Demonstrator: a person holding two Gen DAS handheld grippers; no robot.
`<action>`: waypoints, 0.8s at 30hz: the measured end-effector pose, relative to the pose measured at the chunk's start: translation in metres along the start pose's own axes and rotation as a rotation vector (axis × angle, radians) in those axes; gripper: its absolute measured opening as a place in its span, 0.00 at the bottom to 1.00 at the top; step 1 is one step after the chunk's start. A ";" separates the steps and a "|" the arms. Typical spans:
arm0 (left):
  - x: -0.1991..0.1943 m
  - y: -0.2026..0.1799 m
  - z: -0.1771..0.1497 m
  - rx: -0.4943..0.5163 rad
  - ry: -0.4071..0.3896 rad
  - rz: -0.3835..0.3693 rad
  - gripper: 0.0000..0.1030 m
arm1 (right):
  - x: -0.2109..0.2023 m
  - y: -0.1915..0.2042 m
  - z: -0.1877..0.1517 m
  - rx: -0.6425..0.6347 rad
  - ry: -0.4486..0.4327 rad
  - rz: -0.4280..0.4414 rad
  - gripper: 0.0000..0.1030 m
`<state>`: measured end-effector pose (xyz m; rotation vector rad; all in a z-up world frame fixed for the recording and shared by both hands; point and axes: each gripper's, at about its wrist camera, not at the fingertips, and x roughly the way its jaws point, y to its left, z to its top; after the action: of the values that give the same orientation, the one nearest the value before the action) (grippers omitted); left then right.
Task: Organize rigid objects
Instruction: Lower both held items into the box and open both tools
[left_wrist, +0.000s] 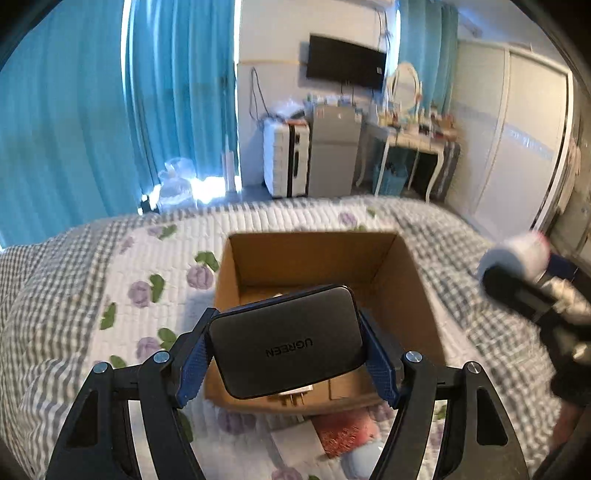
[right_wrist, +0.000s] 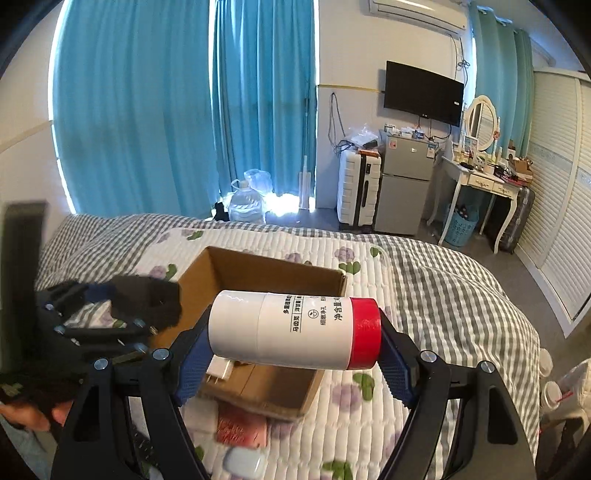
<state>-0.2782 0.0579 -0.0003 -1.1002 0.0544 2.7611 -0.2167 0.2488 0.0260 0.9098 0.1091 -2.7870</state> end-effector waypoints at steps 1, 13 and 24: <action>0.011 -0.001 -0.001 0.009 0.016 0.003 0.72 | 0.008 -0.002 0.001 0.003 0.005 0.001 0.76; 0.072 -0.037 -0.036 0.130 0.157 -0.088 0.72 | 0.060 -0.026 -0.016 0.039 0.047 0.007 0.76; 0.058 -0.033 -0.032 0.085 0.137 -0.012 0.74 | 0.058 -0.043 -0.020 0.067 0.069 0.001 0.76</action>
<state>-0.2924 0.0960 -0.0625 -1.2602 0.1796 2.6423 -0.2602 0.2830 -0.0235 1.0217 0.0262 -2.7743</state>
